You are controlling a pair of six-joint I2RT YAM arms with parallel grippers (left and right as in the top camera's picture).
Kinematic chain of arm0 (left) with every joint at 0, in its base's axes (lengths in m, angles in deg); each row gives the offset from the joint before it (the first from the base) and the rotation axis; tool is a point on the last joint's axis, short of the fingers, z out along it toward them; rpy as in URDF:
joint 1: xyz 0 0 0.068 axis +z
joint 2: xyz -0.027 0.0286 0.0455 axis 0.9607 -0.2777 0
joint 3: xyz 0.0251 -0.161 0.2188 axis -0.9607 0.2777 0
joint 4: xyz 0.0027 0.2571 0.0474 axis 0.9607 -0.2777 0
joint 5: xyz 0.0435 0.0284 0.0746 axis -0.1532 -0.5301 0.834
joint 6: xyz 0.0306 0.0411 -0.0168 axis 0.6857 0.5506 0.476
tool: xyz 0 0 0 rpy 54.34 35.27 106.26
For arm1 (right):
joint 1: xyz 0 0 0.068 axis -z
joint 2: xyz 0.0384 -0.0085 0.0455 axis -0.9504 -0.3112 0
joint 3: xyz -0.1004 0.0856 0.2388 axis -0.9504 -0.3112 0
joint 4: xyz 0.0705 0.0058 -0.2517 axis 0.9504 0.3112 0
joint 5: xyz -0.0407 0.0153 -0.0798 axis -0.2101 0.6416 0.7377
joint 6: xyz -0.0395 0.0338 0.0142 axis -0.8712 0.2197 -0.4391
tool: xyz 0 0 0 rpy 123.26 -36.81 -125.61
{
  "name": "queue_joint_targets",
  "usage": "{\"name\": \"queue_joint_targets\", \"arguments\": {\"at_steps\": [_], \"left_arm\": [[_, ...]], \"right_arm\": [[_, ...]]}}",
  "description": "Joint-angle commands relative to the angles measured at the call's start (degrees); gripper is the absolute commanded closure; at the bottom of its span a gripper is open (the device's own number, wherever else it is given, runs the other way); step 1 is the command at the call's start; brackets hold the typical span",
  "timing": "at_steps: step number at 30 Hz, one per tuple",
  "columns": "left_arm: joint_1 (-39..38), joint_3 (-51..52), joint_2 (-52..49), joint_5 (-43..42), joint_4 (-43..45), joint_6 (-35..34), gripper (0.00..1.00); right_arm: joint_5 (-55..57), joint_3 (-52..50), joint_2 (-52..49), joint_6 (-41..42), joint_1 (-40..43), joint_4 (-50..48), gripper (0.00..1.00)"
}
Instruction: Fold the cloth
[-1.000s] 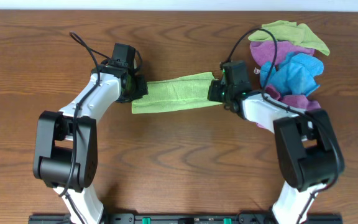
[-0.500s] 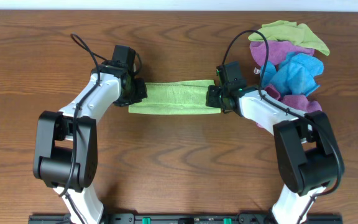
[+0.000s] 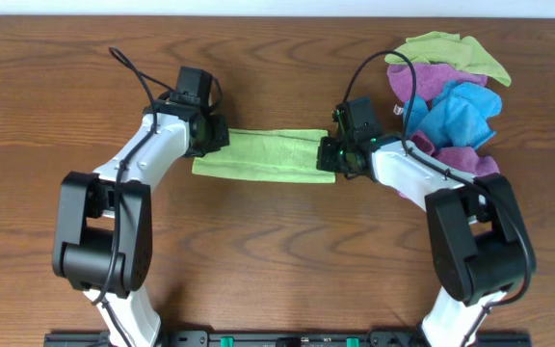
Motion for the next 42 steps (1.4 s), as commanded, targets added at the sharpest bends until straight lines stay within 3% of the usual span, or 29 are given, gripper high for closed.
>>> {"name": "queue_joint_targets", "arguments": {"at_steps": [1,7,14,15,17,20,22,24,32,37,42], "left_arm": [[-0.42,-0.33,-0.94,1.62,-0.09,1.2,0.94],[-0.42,-0.33,-3.67,2.12,-2.69,1.2,0.94],[-0.42,-0.33,-4.0,8.68,-5.05,1.2,0.94],[-0.42,-0.33,-4.0,8.61,-5.29,1.2,0.94],[-0.44,-0.33,-4.0,8.52,-6.73,1.2,0.94],[-0.44,-0.22,-4.0,8.55,-9.75,1.2,0.94],[-0.42,-0.13,-4.0,8.52,-10.58,1.18,0.94],[-0.44,-0.11,-4.0,8.17,-11.47,0.44,0.94],[-0.44,0.0,-4.0,4.39,-12.76,-1.2,0.94],[-0.44,0.0,-4.0,4.42,-12.79,-1.18,0.94],[-0.44,0.0,-4.0,4.42,-12.74,-1.2,0.94]], "right_arm": [[-2.78,-2.25,0.17,0.9,-1.03,1.81,0.99],[-2.54,-2.25,4.22,0.83,-0.9,3.39,0.99],[-2.34,-2.25,14.03,-1.07,1.18,7.32,0.99],[-2.32,-2.25,15.61,-1.14,1.75,8.48,0.95],[-2.34,-2.25,18.08,-1.14,3.08,10.75,0.64],[-3.76,-2.25,19.93,-2.29,5.99,13.97,0.42],[-7.98,-2.51,19.47,-3.91,7.8,14.45,0.39],[-12.87,-3.21,18.14,-5.4,9.11,13.64,0.28],[-26.86,-3.54,7.28,-7.3,9.88,5.64,0.19],[-29.99,-3.54,1.16,-7.28,10.36,2.08,0.27],[-29.97,-3.54,-2.91,-6.88,10.23,-0.81,0.26]]}}
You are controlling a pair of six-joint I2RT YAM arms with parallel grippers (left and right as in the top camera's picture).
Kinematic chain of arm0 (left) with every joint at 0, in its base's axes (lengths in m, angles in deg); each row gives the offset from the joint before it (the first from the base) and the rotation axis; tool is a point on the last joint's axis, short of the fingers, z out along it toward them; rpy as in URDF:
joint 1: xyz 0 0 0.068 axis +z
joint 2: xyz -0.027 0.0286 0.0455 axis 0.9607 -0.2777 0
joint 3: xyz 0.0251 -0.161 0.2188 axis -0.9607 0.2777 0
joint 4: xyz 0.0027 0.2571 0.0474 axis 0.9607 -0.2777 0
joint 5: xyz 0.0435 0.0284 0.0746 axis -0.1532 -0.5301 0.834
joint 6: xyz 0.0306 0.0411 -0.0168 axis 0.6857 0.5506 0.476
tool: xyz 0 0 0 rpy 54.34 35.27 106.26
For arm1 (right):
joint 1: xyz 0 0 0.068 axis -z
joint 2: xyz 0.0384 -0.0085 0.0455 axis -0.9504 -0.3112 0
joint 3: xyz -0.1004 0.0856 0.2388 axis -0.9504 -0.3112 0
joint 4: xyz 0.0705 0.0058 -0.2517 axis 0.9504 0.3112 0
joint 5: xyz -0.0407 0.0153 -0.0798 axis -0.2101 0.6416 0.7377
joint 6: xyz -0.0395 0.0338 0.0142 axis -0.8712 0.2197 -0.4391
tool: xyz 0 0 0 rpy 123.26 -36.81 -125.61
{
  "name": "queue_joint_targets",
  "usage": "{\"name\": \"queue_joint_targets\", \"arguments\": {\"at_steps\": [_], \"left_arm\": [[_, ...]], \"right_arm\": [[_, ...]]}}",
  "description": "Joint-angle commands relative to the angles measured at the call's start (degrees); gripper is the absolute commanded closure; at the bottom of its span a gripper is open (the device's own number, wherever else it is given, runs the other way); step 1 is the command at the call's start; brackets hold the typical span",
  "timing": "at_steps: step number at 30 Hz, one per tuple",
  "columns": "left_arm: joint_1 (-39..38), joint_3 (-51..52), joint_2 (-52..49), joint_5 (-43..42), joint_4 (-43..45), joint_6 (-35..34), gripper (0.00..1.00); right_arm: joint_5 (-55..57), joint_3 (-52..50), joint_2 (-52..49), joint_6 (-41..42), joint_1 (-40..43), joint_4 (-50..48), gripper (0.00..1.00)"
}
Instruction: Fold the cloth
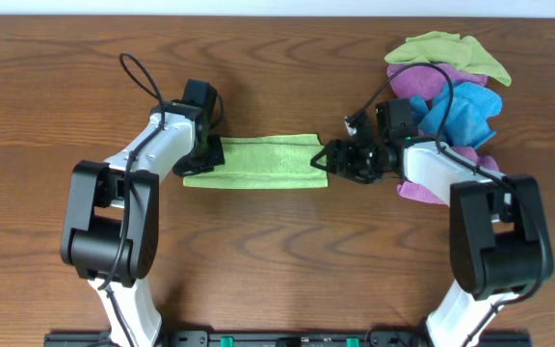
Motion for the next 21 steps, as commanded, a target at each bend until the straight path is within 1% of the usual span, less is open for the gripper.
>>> {"name": "queue_joint_targets", "arguments": {"at_steps": [1,4,9,11,12,15,17,18,21], "left_arm": [[-0.04,0.33,-0.37,-1.22,-0.83,-0.52,0.94],[-0.04,0.33,-0.37,-1.25,-0.7,-0.52,0.94],[-0.02,0.33,-0.37,-1.22,-0.68,-0.5,0.94],[-0.02,0.33,-0.37,-1.25,-0.66,-0.5,0.94],[-0.02,0.33,-0.37,-1.25,-0.66,-0.5,0.94],[-0.02,0.31,-0.37,-1.22,-0.57,-0.5,0.94],[0.11,0.17,-0.02,-1.25,-0.59,-0.48,0.94],[0.28,0.0,0.44,-1.25,-0.79,-0.46,0.94],[0.94,-1.68,3.13,-1.22,-2.67,0.28,0.94]], "right_arm": [[-0.63,-0.48,-3.82,-0.37,0.15,-1.01,0.26],[-0.74,-0.48,-5.73,1.01,-0.2,-2.01,0.31],[-2.12,-0.48,-6.84,1.09,-1.84,-3.85,0.32],[-2.14,-0.46,-6.84,1.09,-2.03,-4.55,0.36],[-2.12,-0.46,-6.84,1.09,-2.01,-4.66,0.4],[-2.14,-0.46,-6.84,1.09,-1.81,-4.79,0.68],[-2.14,-0.31,-6.82,1.11,-1.4,-4.76,0.91],[-2.34,-0.24,-6.82,1.14,-1.11,-4.72,0.98],[-4.15,0.15,-6.49,1.09,-0.07,-4.22,0.99]]}}
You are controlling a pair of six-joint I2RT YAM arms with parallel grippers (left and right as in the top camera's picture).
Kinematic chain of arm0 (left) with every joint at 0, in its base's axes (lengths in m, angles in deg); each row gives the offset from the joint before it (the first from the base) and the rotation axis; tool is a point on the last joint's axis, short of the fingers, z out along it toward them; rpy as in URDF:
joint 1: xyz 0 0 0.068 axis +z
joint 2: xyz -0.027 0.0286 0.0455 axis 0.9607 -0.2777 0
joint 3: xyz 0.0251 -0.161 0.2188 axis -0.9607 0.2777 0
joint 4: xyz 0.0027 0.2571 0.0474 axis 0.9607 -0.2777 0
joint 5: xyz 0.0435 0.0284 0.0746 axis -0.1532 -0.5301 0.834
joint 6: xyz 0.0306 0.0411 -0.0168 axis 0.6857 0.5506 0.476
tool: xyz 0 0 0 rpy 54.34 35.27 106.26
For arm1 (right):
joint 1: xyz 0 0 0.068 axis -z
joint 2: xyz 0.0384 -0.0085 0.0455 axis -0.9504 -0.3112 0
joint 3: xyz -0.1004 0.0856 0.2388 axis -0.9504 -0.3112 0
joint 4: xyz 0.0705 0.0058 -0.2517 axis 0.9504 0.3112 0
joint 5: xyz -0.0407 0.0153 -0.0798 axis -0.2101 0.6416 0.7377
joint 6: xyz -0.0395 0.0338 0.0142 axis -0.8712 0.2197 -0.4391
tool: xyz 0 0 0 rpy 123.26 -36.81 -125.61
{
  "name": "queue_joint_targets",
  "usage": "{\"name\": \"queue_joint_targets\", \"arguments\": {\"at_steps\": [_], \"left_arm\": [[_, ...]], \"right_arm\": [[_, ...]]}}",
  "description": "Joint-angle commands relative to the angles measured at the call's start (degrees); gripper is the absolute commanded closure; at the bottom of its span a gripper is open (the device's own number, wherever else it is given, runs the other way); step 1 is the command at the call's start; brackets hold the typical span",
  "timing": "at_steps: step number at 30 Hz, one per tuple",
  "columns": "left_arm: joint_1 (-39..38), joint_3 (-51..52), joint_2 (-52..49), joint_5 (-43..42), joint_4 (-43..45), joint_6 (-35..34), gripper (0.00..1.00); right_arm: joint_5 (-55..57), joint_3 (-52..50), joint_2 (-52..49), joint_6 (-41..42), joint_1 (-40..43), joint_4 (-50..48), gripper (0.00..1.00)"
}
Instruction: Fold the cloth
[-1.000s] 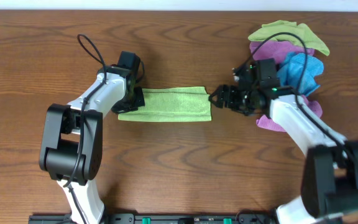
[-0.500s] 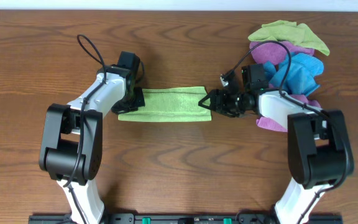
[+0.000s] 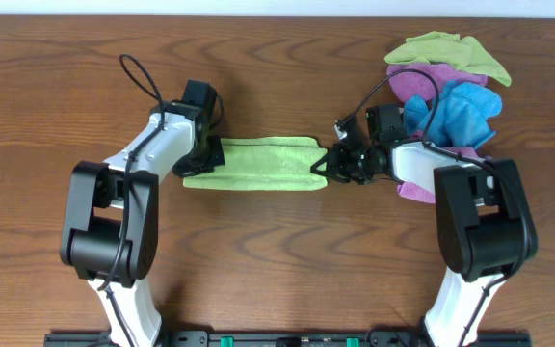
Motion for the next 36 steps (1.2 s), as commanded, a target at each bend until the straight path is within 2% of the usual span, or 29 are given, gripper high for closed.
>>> {"name": "queue_joint_targets", "arguments": {"at_steps": [1,5,8,14,19,24,28,36], "left_arm": [[1.09,-3.06,4.57,-0.66,-2.78,0.87,0.94],[2.47,-8.35,13.64,-0.07,-8.7,1.9,0.94],[3.39,-9.77,20.37,0.87,-12.17,1.88,0.94],[4.09,-9.77,33.94,1.03,-20.83,1.88,0.94],[4.07,-9.77,42.49,0.48,-29.59,1.84,0.94],[4.07,-9.77,49.03,-1.09,-35.17,1.84,0.94],[4.07,-9.77,52.61,-2.82,-36.41,1.86,0.94],[4.07,-9.35,54.73,-2.8,-38.86,1.88,0.94]], "right_arm": [[-0.11,-0.02,-0.35,-0.33,1.55,1.18,0.99],[0.46,1.01,3.41,-1.38,4.09,5.57,0.99],[4.85,1.9,7.48,-2.95,5.6,11.08,0.99],[28.3,5.99,17.59,-4.85,5.79,27.65,0.99],[44.54,9.94,20.85,-0.04,1.79,35.12,0.99],[54.07,10.93,19.02,5.64,-7.37,34.58,0.98],[58.29,11.5,15.3,10.78,-14.43,31.12,0.98],[58.99,17.81,6.6,18.16,-20.22,29.11,0.99]]}}
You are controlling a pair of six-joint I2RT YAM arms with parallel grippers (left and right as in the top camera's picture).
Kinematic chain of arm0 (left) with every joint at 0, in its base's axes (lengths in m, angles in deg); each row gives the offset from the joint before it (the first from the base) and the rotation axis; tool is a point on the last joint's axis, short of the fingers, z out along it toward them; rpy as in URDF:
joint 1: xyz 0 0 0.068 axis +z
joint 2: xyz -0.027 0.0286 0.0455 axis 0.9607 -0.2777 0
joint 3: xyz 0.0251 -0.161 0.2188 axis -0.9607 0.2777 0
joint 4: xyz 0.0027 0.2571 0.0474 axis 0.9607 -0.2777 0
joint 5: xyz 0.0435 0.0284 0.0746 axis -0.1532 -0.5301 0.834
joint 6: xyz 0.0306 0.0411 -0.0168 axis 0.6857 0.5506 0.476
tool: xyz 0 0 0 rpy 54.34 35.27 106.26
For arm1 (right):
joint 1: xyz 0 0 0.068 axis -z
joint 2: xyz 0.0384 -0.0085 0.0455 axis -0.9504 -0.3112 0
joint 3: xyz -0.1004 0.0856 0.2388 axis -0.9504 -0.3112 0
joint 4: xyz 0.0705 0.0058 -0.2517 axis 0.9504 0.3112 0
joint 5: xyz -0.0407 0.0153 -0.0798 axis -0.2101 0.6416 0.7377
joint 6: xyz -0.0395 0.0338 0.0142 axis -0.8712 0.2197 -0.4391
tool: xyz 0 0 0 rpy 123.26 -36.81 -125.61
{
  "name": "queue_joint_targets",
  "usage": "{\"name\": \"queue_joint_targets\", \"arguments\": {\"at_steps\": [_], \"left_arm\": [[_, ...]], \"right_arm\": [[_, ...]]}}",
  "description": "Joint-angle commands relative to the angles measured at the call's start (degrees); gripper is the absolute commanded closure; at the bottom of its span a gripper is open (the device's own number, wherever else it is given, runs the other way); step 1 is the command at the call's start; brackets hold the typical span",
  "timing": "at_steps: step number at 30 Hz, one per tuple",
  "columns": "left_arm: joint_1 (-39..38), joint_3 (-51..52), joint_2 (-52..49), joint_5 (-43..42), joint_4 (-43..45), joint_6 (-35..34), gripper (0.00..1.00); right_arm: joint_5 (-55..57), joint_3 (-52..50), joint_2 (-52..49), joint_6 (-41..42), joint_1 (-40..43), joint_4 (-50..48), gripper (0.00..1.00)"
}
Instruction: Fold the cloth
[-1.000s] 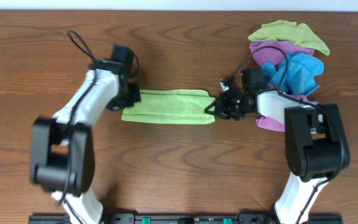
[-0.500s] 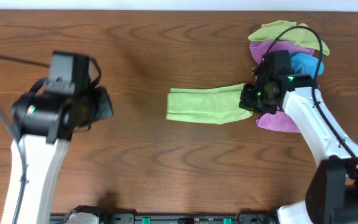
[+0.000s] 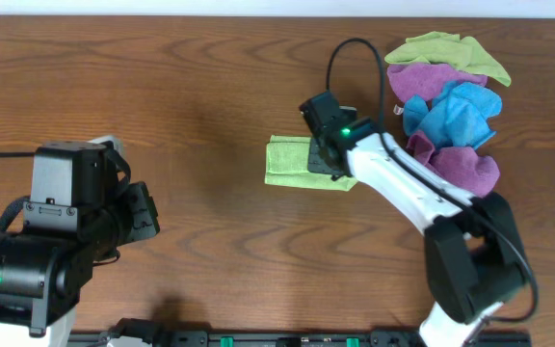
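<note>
The green cloth (image 3: 285, 160) lies right of the table's middle as a short, thick rectangle, folded over on itself. My right gripper (image 3: 324, 162) is low over the cloth's right half, and its dark fingers hide that part. Whether the fingers pinch the cloth does not show from above. My left arm (image 3: 66, 226) is drawn back to the lower left, raised near the camera and far from the cloth. Its gripper (image 3: 145, 214) points right, and the state of its fingers cannot be made out.
A pile of loose cloths sits at the back right: a light green one (image 3: 451, 50), purple ones (image 3: 465, 164) and a blue one (image 3: 461, 111). The right arm's black cable (image 3: 355, 48) loops above the folded cloth. The wooden table (image 3: 210, 77) fills the view.
The cloth, a long strip held between both grippers, is now a short folded rectangle further right. My left arm has left it and pulled back to the lower left. My right gripper is on top of it.
Both grippers stood at the ends of a long green strip, left at its left end and right at its right end. They stayed at those ends for the following two moments, the strip shifting slightly. Now the strip is folded short under my right gripper, with the left arm withdrawn.
</note>
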Motion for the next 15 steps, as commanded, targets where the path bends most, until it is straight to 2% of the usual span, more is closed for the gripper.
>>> {"name": "queue_joint_targets", "arguments": {"at_steps": [1,5,15], "left_arm": [[0.09,0.83,-0.09,-0.35,-0.39,0.37,0.94],[0.09,3.21,-0.11,-0.35,0.33,0.37,0.94],[0.09,10.97,-0.11,-1.7,4.74,0.11,0.94]], "right_arm": [[2.67,3.56,-2.12,5.2,-1.68,-0.26,0.98],[2.56,6.27,-2.38,7.5,-2.73,-0.72,0.98],[-3.19,7.91,-2.38,6.86,-4.9,-1.29,0.98]]}}
